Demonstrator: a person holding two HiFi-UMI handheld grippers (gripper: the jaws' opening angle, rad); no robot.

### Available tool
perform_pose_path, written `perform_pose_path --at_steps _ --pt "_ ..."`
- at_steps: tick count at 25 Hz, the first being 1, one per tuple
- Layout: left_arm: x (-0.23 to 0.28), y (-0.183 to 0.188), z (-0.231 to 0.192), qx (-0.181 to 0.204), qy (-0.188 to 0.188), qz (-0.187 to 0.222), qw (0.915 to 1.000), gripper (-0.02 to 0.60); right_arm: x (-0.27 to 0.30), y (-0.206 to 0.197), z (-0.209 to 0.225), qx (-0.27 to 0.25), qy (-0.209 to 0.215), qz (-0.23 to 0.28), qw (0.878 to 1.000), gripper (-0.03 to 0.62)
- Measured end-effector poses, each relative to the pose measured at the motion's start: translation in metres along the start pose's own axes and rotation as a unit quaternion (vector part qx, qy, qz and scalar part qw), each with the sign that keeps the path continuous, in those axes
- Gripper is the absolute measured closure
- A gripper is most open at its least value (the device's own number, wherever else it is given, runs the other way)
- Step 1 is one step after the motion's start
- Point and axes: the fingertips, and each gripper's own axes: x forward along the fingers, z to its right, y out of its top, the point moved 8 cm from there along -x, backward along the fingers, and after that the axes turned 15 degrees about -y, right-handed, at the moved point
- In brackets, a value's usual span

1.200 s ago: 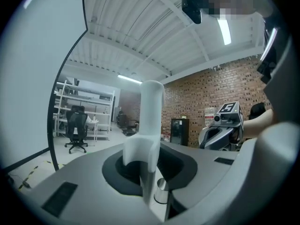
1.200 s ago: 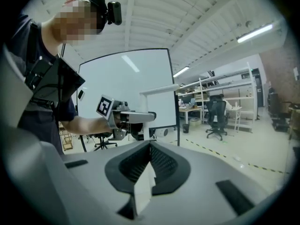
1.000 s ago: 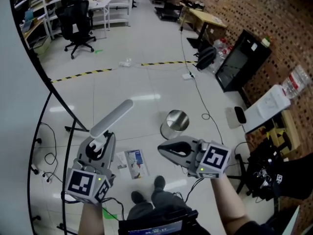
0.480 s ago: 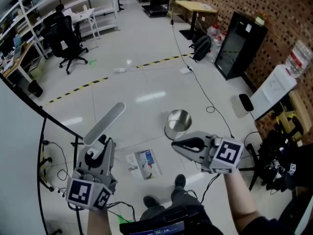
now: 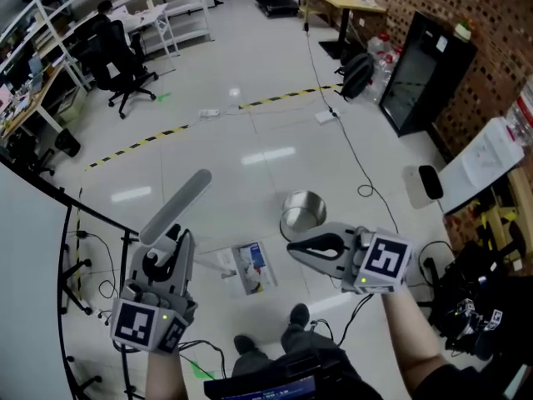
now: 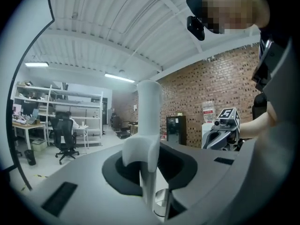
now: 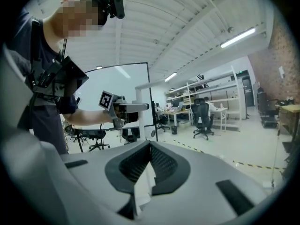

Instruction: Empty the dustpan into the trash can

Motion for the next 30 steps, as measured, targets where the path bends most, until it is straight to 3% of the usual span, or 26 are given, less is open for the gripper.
perform_pose_path --at_steps 6,11,16,23,30 --pt "0.042 0.004 0.008 -0.004 0.007 -0.012 0.9999 0.516 -0.024 0.005 0.045 0.005 -0.001 0.023 1.0 0.586" --pt "0.062 0.018 0.003 0.008 0.01 0.005 0.9999 0.517 -0.036 0.0 0.062 0.013 -0.012 0.019 1.0 0.586" --pt "0.086 0.014 0.006 0.002 -0.014 -0.005 0.9999 0.517 -0.045 -0.003 0.076 0.013 -0.024 0.015 1.0 0.586" --pt "0.119 0.02 -0.003 0.022 -0.044 0.015 0.9987 0.517 -0.045 -0.004 0.094 0.006 -0.054 -0.012 0.998 0.586" --pt "0.138 0.012 -0.038 0.019 -0.075 0.023 0.9968 0.517 -0.019 -0.01 0.111 0.017 -0.07 -0.045 0.996 0.586"
